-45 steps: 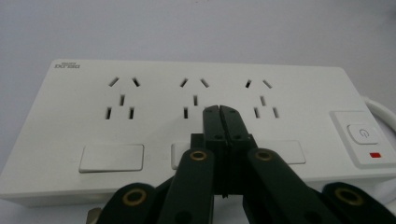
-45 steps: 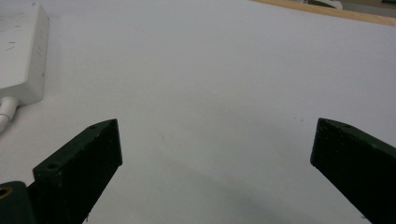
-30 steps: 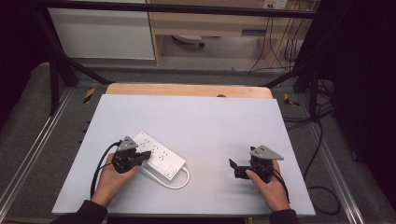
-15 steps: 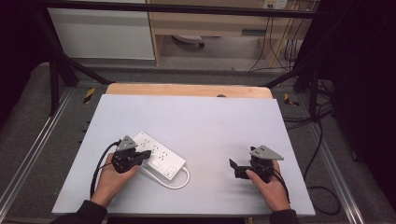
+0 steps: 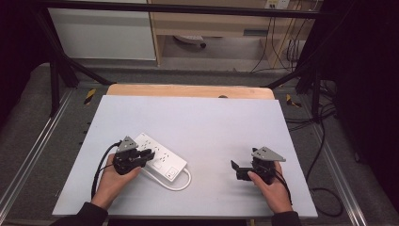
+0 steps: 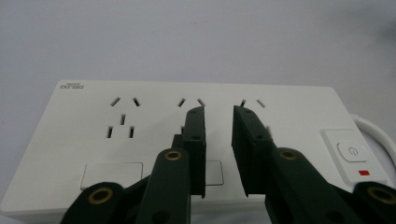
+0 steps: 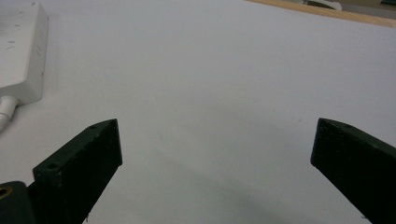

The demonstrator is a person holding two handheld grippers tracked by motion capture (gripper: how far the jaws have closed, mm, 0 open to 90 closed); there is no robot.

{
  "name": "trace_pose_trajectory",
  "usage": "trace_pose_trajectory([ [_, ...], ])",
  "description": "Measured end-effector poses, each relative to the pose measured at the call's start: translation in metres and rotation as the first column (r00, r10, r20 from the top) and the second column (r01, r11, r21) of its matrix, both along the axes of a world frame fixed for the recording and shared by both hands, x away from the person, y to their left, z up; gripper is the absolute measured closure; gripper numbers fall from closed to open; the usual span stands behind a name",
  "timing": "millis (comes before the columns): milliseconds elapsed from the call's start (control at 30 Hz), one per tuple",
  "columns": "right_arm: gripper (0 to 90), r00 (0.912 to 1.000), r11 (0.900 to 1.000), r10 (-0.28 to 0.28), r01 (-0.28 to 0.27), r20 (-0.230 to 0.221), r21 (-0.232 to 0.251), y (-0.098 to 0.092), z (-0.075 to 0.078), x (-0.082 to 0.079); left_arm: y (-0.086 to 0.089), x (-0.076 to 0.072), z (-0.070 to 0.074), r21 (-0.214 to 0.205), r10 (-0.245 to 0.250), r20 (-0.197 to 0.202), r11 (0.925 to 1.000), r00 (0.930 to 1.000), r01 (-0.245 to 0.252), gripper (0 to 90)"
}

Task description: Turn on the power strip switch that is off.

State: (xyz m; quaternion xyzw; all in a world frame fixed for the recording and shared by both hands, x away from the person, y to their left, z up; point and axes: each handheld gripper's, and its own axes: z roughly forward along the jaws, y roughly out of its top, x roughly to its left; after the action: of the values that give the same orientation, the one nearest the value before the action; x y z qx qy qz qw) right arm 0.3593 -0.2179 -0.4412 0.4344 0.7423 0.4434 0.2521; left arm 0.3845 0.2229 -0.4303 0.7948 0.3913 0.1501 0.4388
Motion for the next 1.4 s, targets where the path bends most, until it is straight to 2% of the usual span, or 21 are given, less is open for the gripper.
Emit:
trace_pose_trajectory([
  [767,2.4,1.0,1.0,0.002,-0.002,0.001,-0.001,0.0,0.0,0.0,-0.007,-0.002,0.003,-0.022,-0.042,0.021,0.9988,0.9989,0.043,59.4],
  [1033,2.4,1.0,1.0,0.001,-0.001,0.003,0.002,0.0,0.0,0.0,-0.011,-0.002,0.005,-0.037,-0.066,0.034,0.997,0.9972,0.067,45.1],
  [1167,2.4,1.0,1.0,0.002,-0.002,0.003,0.001,0.0,0.0,0.0,-0.013,-0.003,0.006,-0.045,-0.077,0.042,0.9959,0.9962,0.078,41.3],
  [1400,2.4,1.0,1.0,0.001,-0.001,0.003,0.002,0.0,0.0,0.0,-0.017,-0.005,0.007,-0.03,-0.083,0.063,0.9959,0.9945,0.086,31.0],
])
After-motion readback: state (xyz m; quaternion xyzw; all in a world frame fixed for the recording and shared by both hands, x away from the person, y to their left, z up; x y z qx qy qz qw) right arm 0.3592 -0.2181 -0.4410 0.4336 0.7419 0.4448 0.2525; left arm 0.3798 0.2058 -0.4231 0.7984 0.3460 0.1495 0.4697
